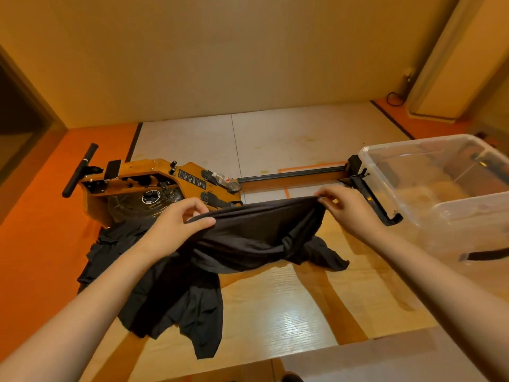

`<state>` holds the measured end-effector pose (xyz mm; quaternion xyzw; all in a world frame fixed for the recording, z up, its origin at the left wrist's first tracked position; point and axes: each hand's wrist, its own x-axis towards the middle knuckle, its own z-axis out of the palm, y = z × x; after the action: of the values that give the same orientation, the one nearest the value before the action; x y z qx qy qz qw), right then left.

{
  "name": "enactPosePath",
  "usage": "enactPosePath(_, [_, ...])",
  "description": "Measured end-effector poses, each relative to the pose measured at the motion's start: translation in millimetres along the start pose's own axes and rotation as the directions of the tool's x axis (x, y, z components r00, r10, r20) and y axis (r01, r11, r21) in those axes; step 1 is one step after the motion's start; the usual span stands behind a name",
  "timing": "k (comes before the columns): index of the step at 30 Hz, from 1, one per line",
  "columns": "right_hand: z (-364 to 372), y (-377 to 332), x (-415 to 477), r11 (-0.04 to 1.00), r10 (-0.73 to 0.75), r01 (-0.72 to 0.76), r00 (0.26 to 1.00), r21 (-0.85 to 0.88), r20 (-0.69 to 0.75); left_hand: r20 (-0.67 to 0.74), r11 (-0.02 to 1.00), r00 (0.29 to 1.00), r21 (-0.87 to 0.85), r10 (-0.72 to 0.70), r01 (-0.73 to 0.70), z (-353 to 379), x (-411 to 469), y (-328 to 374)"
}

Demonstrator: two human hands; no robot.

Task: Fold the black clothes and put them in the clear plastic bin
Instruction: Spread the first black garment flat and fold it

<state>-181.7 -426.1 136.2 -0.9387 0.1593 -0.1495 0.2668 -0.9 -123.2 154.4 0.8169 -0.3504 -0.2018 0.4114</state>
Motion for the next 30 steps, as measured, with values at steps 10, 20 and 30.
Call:
enactPosePath(10, [-31, -38, 42, 0.962, 0.076, 0.033, 0.921, 0.272, -0.381, -0.249, 0.989, 0.957, 0.022, 0.147, -0.146, -48, 29, 65])
enactPosePath(20, [33, 10, 2, 0.998, 0.062, -0.068, 0.974, 0.018, 0.217, -0.162, 0.996, 0.987, 0.087, -0.001, 0.015, -15, 30, -4])
enactPosePath(30, [76, 81, -45, 0.904, 0.365, -0.314, 0.920, -0.289, 0.144, -0.176, 0.988, 0.974, 0.022, -0.146, 0.152, -15, 3, -67])
